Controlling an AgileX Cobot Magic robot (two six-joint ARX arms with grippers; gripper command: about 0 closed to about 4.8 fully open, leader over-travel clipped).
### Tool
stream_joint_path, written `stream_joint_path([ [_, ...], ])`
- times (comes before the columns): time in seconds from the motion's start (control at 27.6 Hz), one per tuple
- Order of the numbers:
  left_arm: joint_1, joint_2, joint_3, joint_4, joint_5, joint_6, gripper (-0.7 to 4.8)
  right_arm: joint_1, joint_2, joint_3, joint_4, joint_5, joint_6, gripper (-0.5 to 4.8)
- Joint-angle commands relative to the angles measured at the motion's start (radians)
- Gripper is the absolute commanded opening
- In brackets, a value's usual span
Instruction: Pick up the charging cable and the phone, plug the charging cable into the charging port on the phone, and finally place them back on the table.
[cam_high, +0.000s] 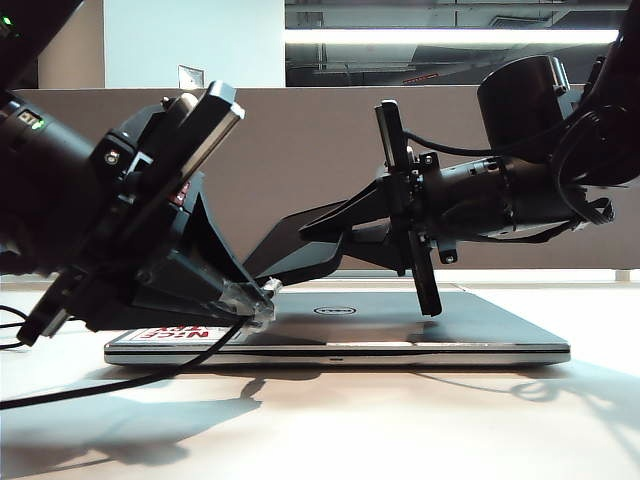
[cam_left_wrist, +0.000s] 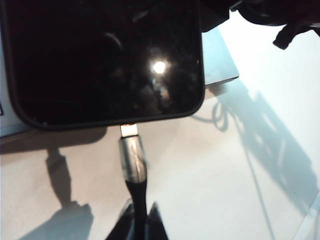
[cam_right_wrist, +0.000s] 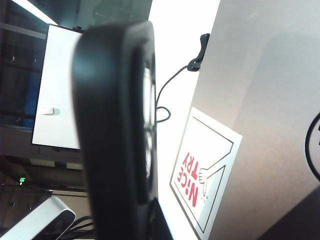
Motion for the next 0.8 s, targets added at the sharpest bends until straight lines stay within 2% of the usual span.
stream_joint_path([
  [0.04, -0.001, -0.002, 0.008, 0.058, -0.008, 0.003, -0.06, 0.005, -0.008, 0.005, 0.026, -0.029, 0.003, -0.05],
  [0.22, -0.001, -0.002, 0.008, 0.063, -0.008, 0.004, -0.06, 0.011, -0.008, 0.005, 0.019, -0.034, 0.05, -0.05],
  [0.65, -0.001, 0.008, 0.008, 0.074, -0.008, 0.004, -0.06, 0.014, -0.008, 0.003, 0.024, -0.041, 0.014, -0.06],
  [0.8, -0.001, 0.007, 0.008, 0.073, -0.008, 0.004, 0.1, 0.012, -0.01, 0.004, 0.029, -0.041, 0.014, -0.06],
])
